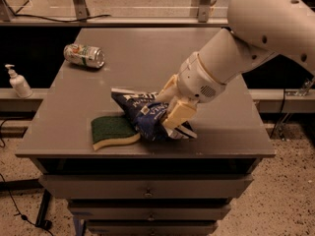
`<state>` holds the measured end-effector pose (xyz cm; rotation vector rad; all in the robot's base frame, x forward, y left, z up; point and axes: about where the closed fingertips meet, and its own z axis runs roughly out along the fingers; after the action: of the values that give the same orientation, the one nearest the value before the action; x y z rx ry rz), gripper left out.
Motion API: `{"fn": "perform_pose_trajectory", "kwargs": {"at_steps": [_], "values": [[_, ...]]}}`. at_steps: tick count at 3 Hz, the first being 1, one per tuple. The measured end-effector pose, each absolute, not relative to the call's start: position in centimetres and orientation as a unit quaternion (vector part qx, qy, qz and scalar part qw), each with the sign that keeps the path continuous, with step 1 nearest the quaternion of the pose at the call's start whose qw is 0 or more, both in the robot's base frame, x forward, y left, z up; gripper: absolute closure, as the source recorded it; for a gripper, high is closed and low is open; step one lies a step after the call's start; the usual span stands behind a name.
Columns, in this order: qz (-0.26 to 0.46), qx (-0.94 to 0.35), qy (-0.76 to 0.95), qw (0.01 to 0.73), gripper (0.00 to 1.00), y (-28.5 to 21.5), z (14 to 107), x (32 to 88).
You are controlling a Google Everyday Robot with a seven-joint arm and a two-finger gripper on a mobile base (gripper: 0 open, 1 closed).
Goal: Move blue chip bag near sponge
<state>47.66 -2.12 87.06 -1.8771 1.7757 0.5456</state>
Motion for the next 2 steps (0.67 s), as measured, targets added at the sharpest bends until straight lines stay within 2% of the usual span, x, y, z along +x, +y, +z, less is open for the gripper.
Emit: {"fn": "perform_pose_trajectory", "kwargs": {"at_steps": [1,2], "values": [[0.213,-0.690,0.649,0.239,0.00,-1.8,87.2,47.4],[0.228,-0.675,0.662,0.231,0.00,-3.0,88.5,47.7]]}}
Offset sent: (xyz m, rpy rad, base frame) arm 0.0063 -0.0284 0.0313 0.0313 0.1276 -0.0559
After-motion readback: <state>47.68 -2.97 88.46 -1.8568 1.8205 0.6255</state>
